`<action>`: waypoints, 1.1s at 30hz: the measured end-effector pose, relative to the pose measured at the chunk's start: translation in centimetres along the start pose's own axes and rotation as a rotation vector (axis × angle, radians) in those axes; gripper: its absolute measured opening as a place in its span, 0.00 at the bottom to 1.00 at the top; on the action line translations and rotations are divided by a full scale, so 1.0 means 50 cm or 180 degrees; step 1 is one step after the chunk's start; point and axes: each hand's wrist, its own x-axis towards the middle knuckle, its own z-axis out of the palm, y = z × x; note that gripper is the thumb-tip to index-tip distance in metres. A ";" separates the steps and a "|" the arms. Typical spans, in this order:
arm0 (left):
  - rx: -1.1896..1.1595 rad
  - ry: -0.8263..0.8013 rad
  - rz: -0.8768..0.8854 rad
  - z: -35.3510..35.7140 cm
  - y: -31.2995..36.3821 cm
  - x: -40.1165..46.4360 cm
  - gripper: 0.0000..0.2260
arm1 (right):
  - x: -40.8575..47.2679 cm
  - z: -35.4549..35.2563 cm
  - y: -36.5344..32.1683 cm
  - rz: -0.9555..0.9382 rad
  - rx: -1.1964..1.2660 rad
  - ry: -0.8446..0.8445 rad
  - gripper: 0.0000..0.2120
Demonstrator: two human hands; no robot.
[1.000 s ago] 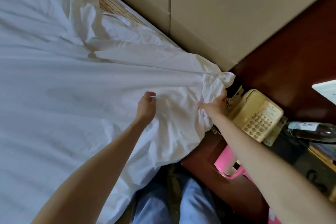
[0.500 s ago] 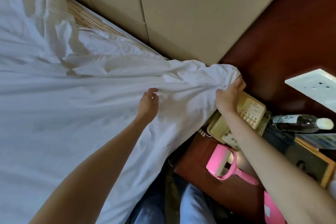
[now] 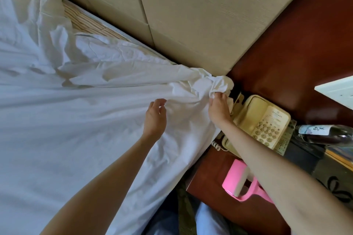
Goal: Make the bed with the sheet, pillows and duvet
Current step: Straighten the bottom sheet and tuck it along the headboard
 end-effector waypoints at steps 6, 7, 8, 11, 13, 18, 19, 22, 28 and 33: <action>0.0152 -0.0106 0.0488 -0.013 -0.012 0.039 0.13 | 0.147 0.060 0.026 0.2005 0.2103 -0.0306 0.29; 0.0236 -0.0030 0.0548 -0.020 -0.015 0.051 0.13 | 0.154 0.062 0.033 0.2042 0.2181 -0.0330 0.28; 0.0350 0.0025 0.0582 -0.028 -0.020 0.063 0.14 | 0.152 0.059 0.032 0.2047 0.2155 -0.0349 0.27; 0.0585 0.0062 0.0587 -0.049 -0.028 0.101 0.16 | 0.155 0.067 0.026 0.2021 0.1785 0.0042 0.24; 0.0649 0.0140 0.0702 -0.062 -0.023 0.119 0.15 | 0.136 0.073 0.000 0.1935 0.1452 0.0500 0.22; 0.1504 0.0669 0.1317 -0.149 -0.022 0.184 0.11 | 0.011 0.096 -0.075 0.0438 0.0824 0.0755 0.25; 0.1731 0.0635 0.1229 -0.177 -0.025 0.202 0.13 | -0.006 0.096 -0.088 0.0040 0.0695 0.0787 0.25; 0.3185 -0.0078 0.0977 -0.257 -0.038 0.249 0.26 | 0.001 0.083 -0.119 -0.0933 -0.0095 0.0633 0.22; 0.3675 -0.0629 0.0008 -0.341 -0.046 0.351 0.39 | 0.126 0.053 -0.178 -0.1324 -0.1314 -0.0110 0.30; 0.3793 -0.0840 0.0614 -0.351 -0.029 0.412 0.20 | 0.167 0.074 -0.265 -0.1428 -0.1118 -0.0310 0.18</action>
